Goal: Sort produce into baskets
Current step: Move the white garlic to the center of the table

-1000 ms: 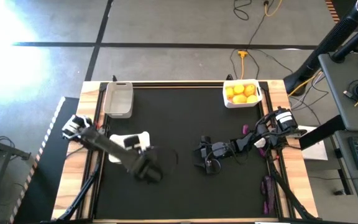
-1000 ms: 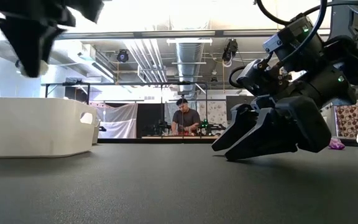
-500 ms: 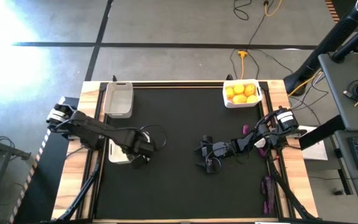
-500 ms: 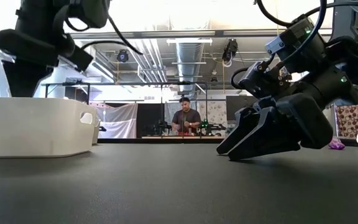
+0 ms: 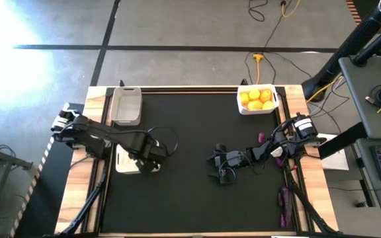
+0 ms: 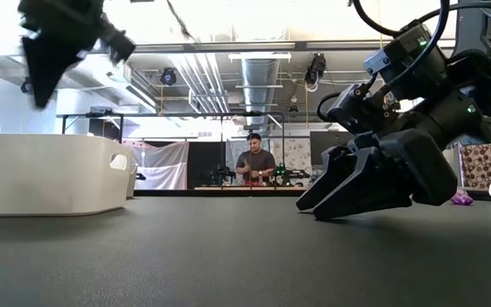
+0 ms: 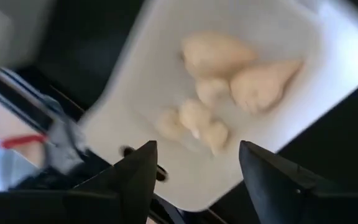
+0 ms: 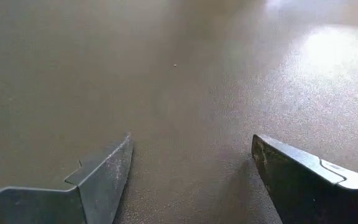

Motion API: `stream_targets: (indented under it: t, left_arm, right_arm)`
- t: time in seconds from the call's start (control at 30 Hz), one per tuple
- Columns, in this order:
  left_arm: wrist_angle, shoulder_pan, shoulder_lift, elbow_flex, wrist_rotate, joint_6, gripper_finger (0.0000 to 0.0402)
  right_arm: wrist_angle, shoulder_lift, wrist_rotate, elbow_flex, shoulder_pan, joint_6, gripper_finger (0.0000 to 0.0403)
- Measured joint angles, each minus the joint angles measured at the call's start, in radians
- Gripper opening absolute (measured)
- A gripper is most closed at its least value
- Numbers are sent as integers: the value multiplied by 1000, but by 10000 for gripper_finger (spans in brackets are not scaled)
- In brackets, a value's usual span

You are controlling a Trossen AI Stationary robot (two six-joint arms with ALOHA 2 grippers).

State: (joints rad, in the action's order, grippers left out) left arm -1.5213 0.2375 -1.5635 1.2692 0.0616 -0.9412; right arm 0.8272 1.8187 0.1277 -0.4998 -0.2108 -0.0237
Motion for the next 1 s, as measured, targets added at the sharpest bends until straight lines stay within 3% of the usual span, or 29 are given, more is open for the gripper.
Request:
stream_targets:
  t: [0.23,0.47,0.6,0.67,0.83,1.0]
  left_arm:
    - [-49,-15,0,197,260,129,210]
    - [-6,-22,-1,352,859,170,210]
    - [22,-25,-1,433,1081,117,210]
    - [43,-26,-1,467,1150,114,210]
    - [107,-25,-1,529,1207,137,210]
    - [235,1,0,506,1258,222,210]
  right_arm:
    - [-4,1,-1,-11,2,42,325]
    - [-3,2,1,-26,2,101,325]
    - [2,2,3,-31,2,131,325]
    - [9,3,3,-30,2,130,325]
    - [11,3,4,-28,2,109,325]
    - [20,3,6,-11,1,36,325]
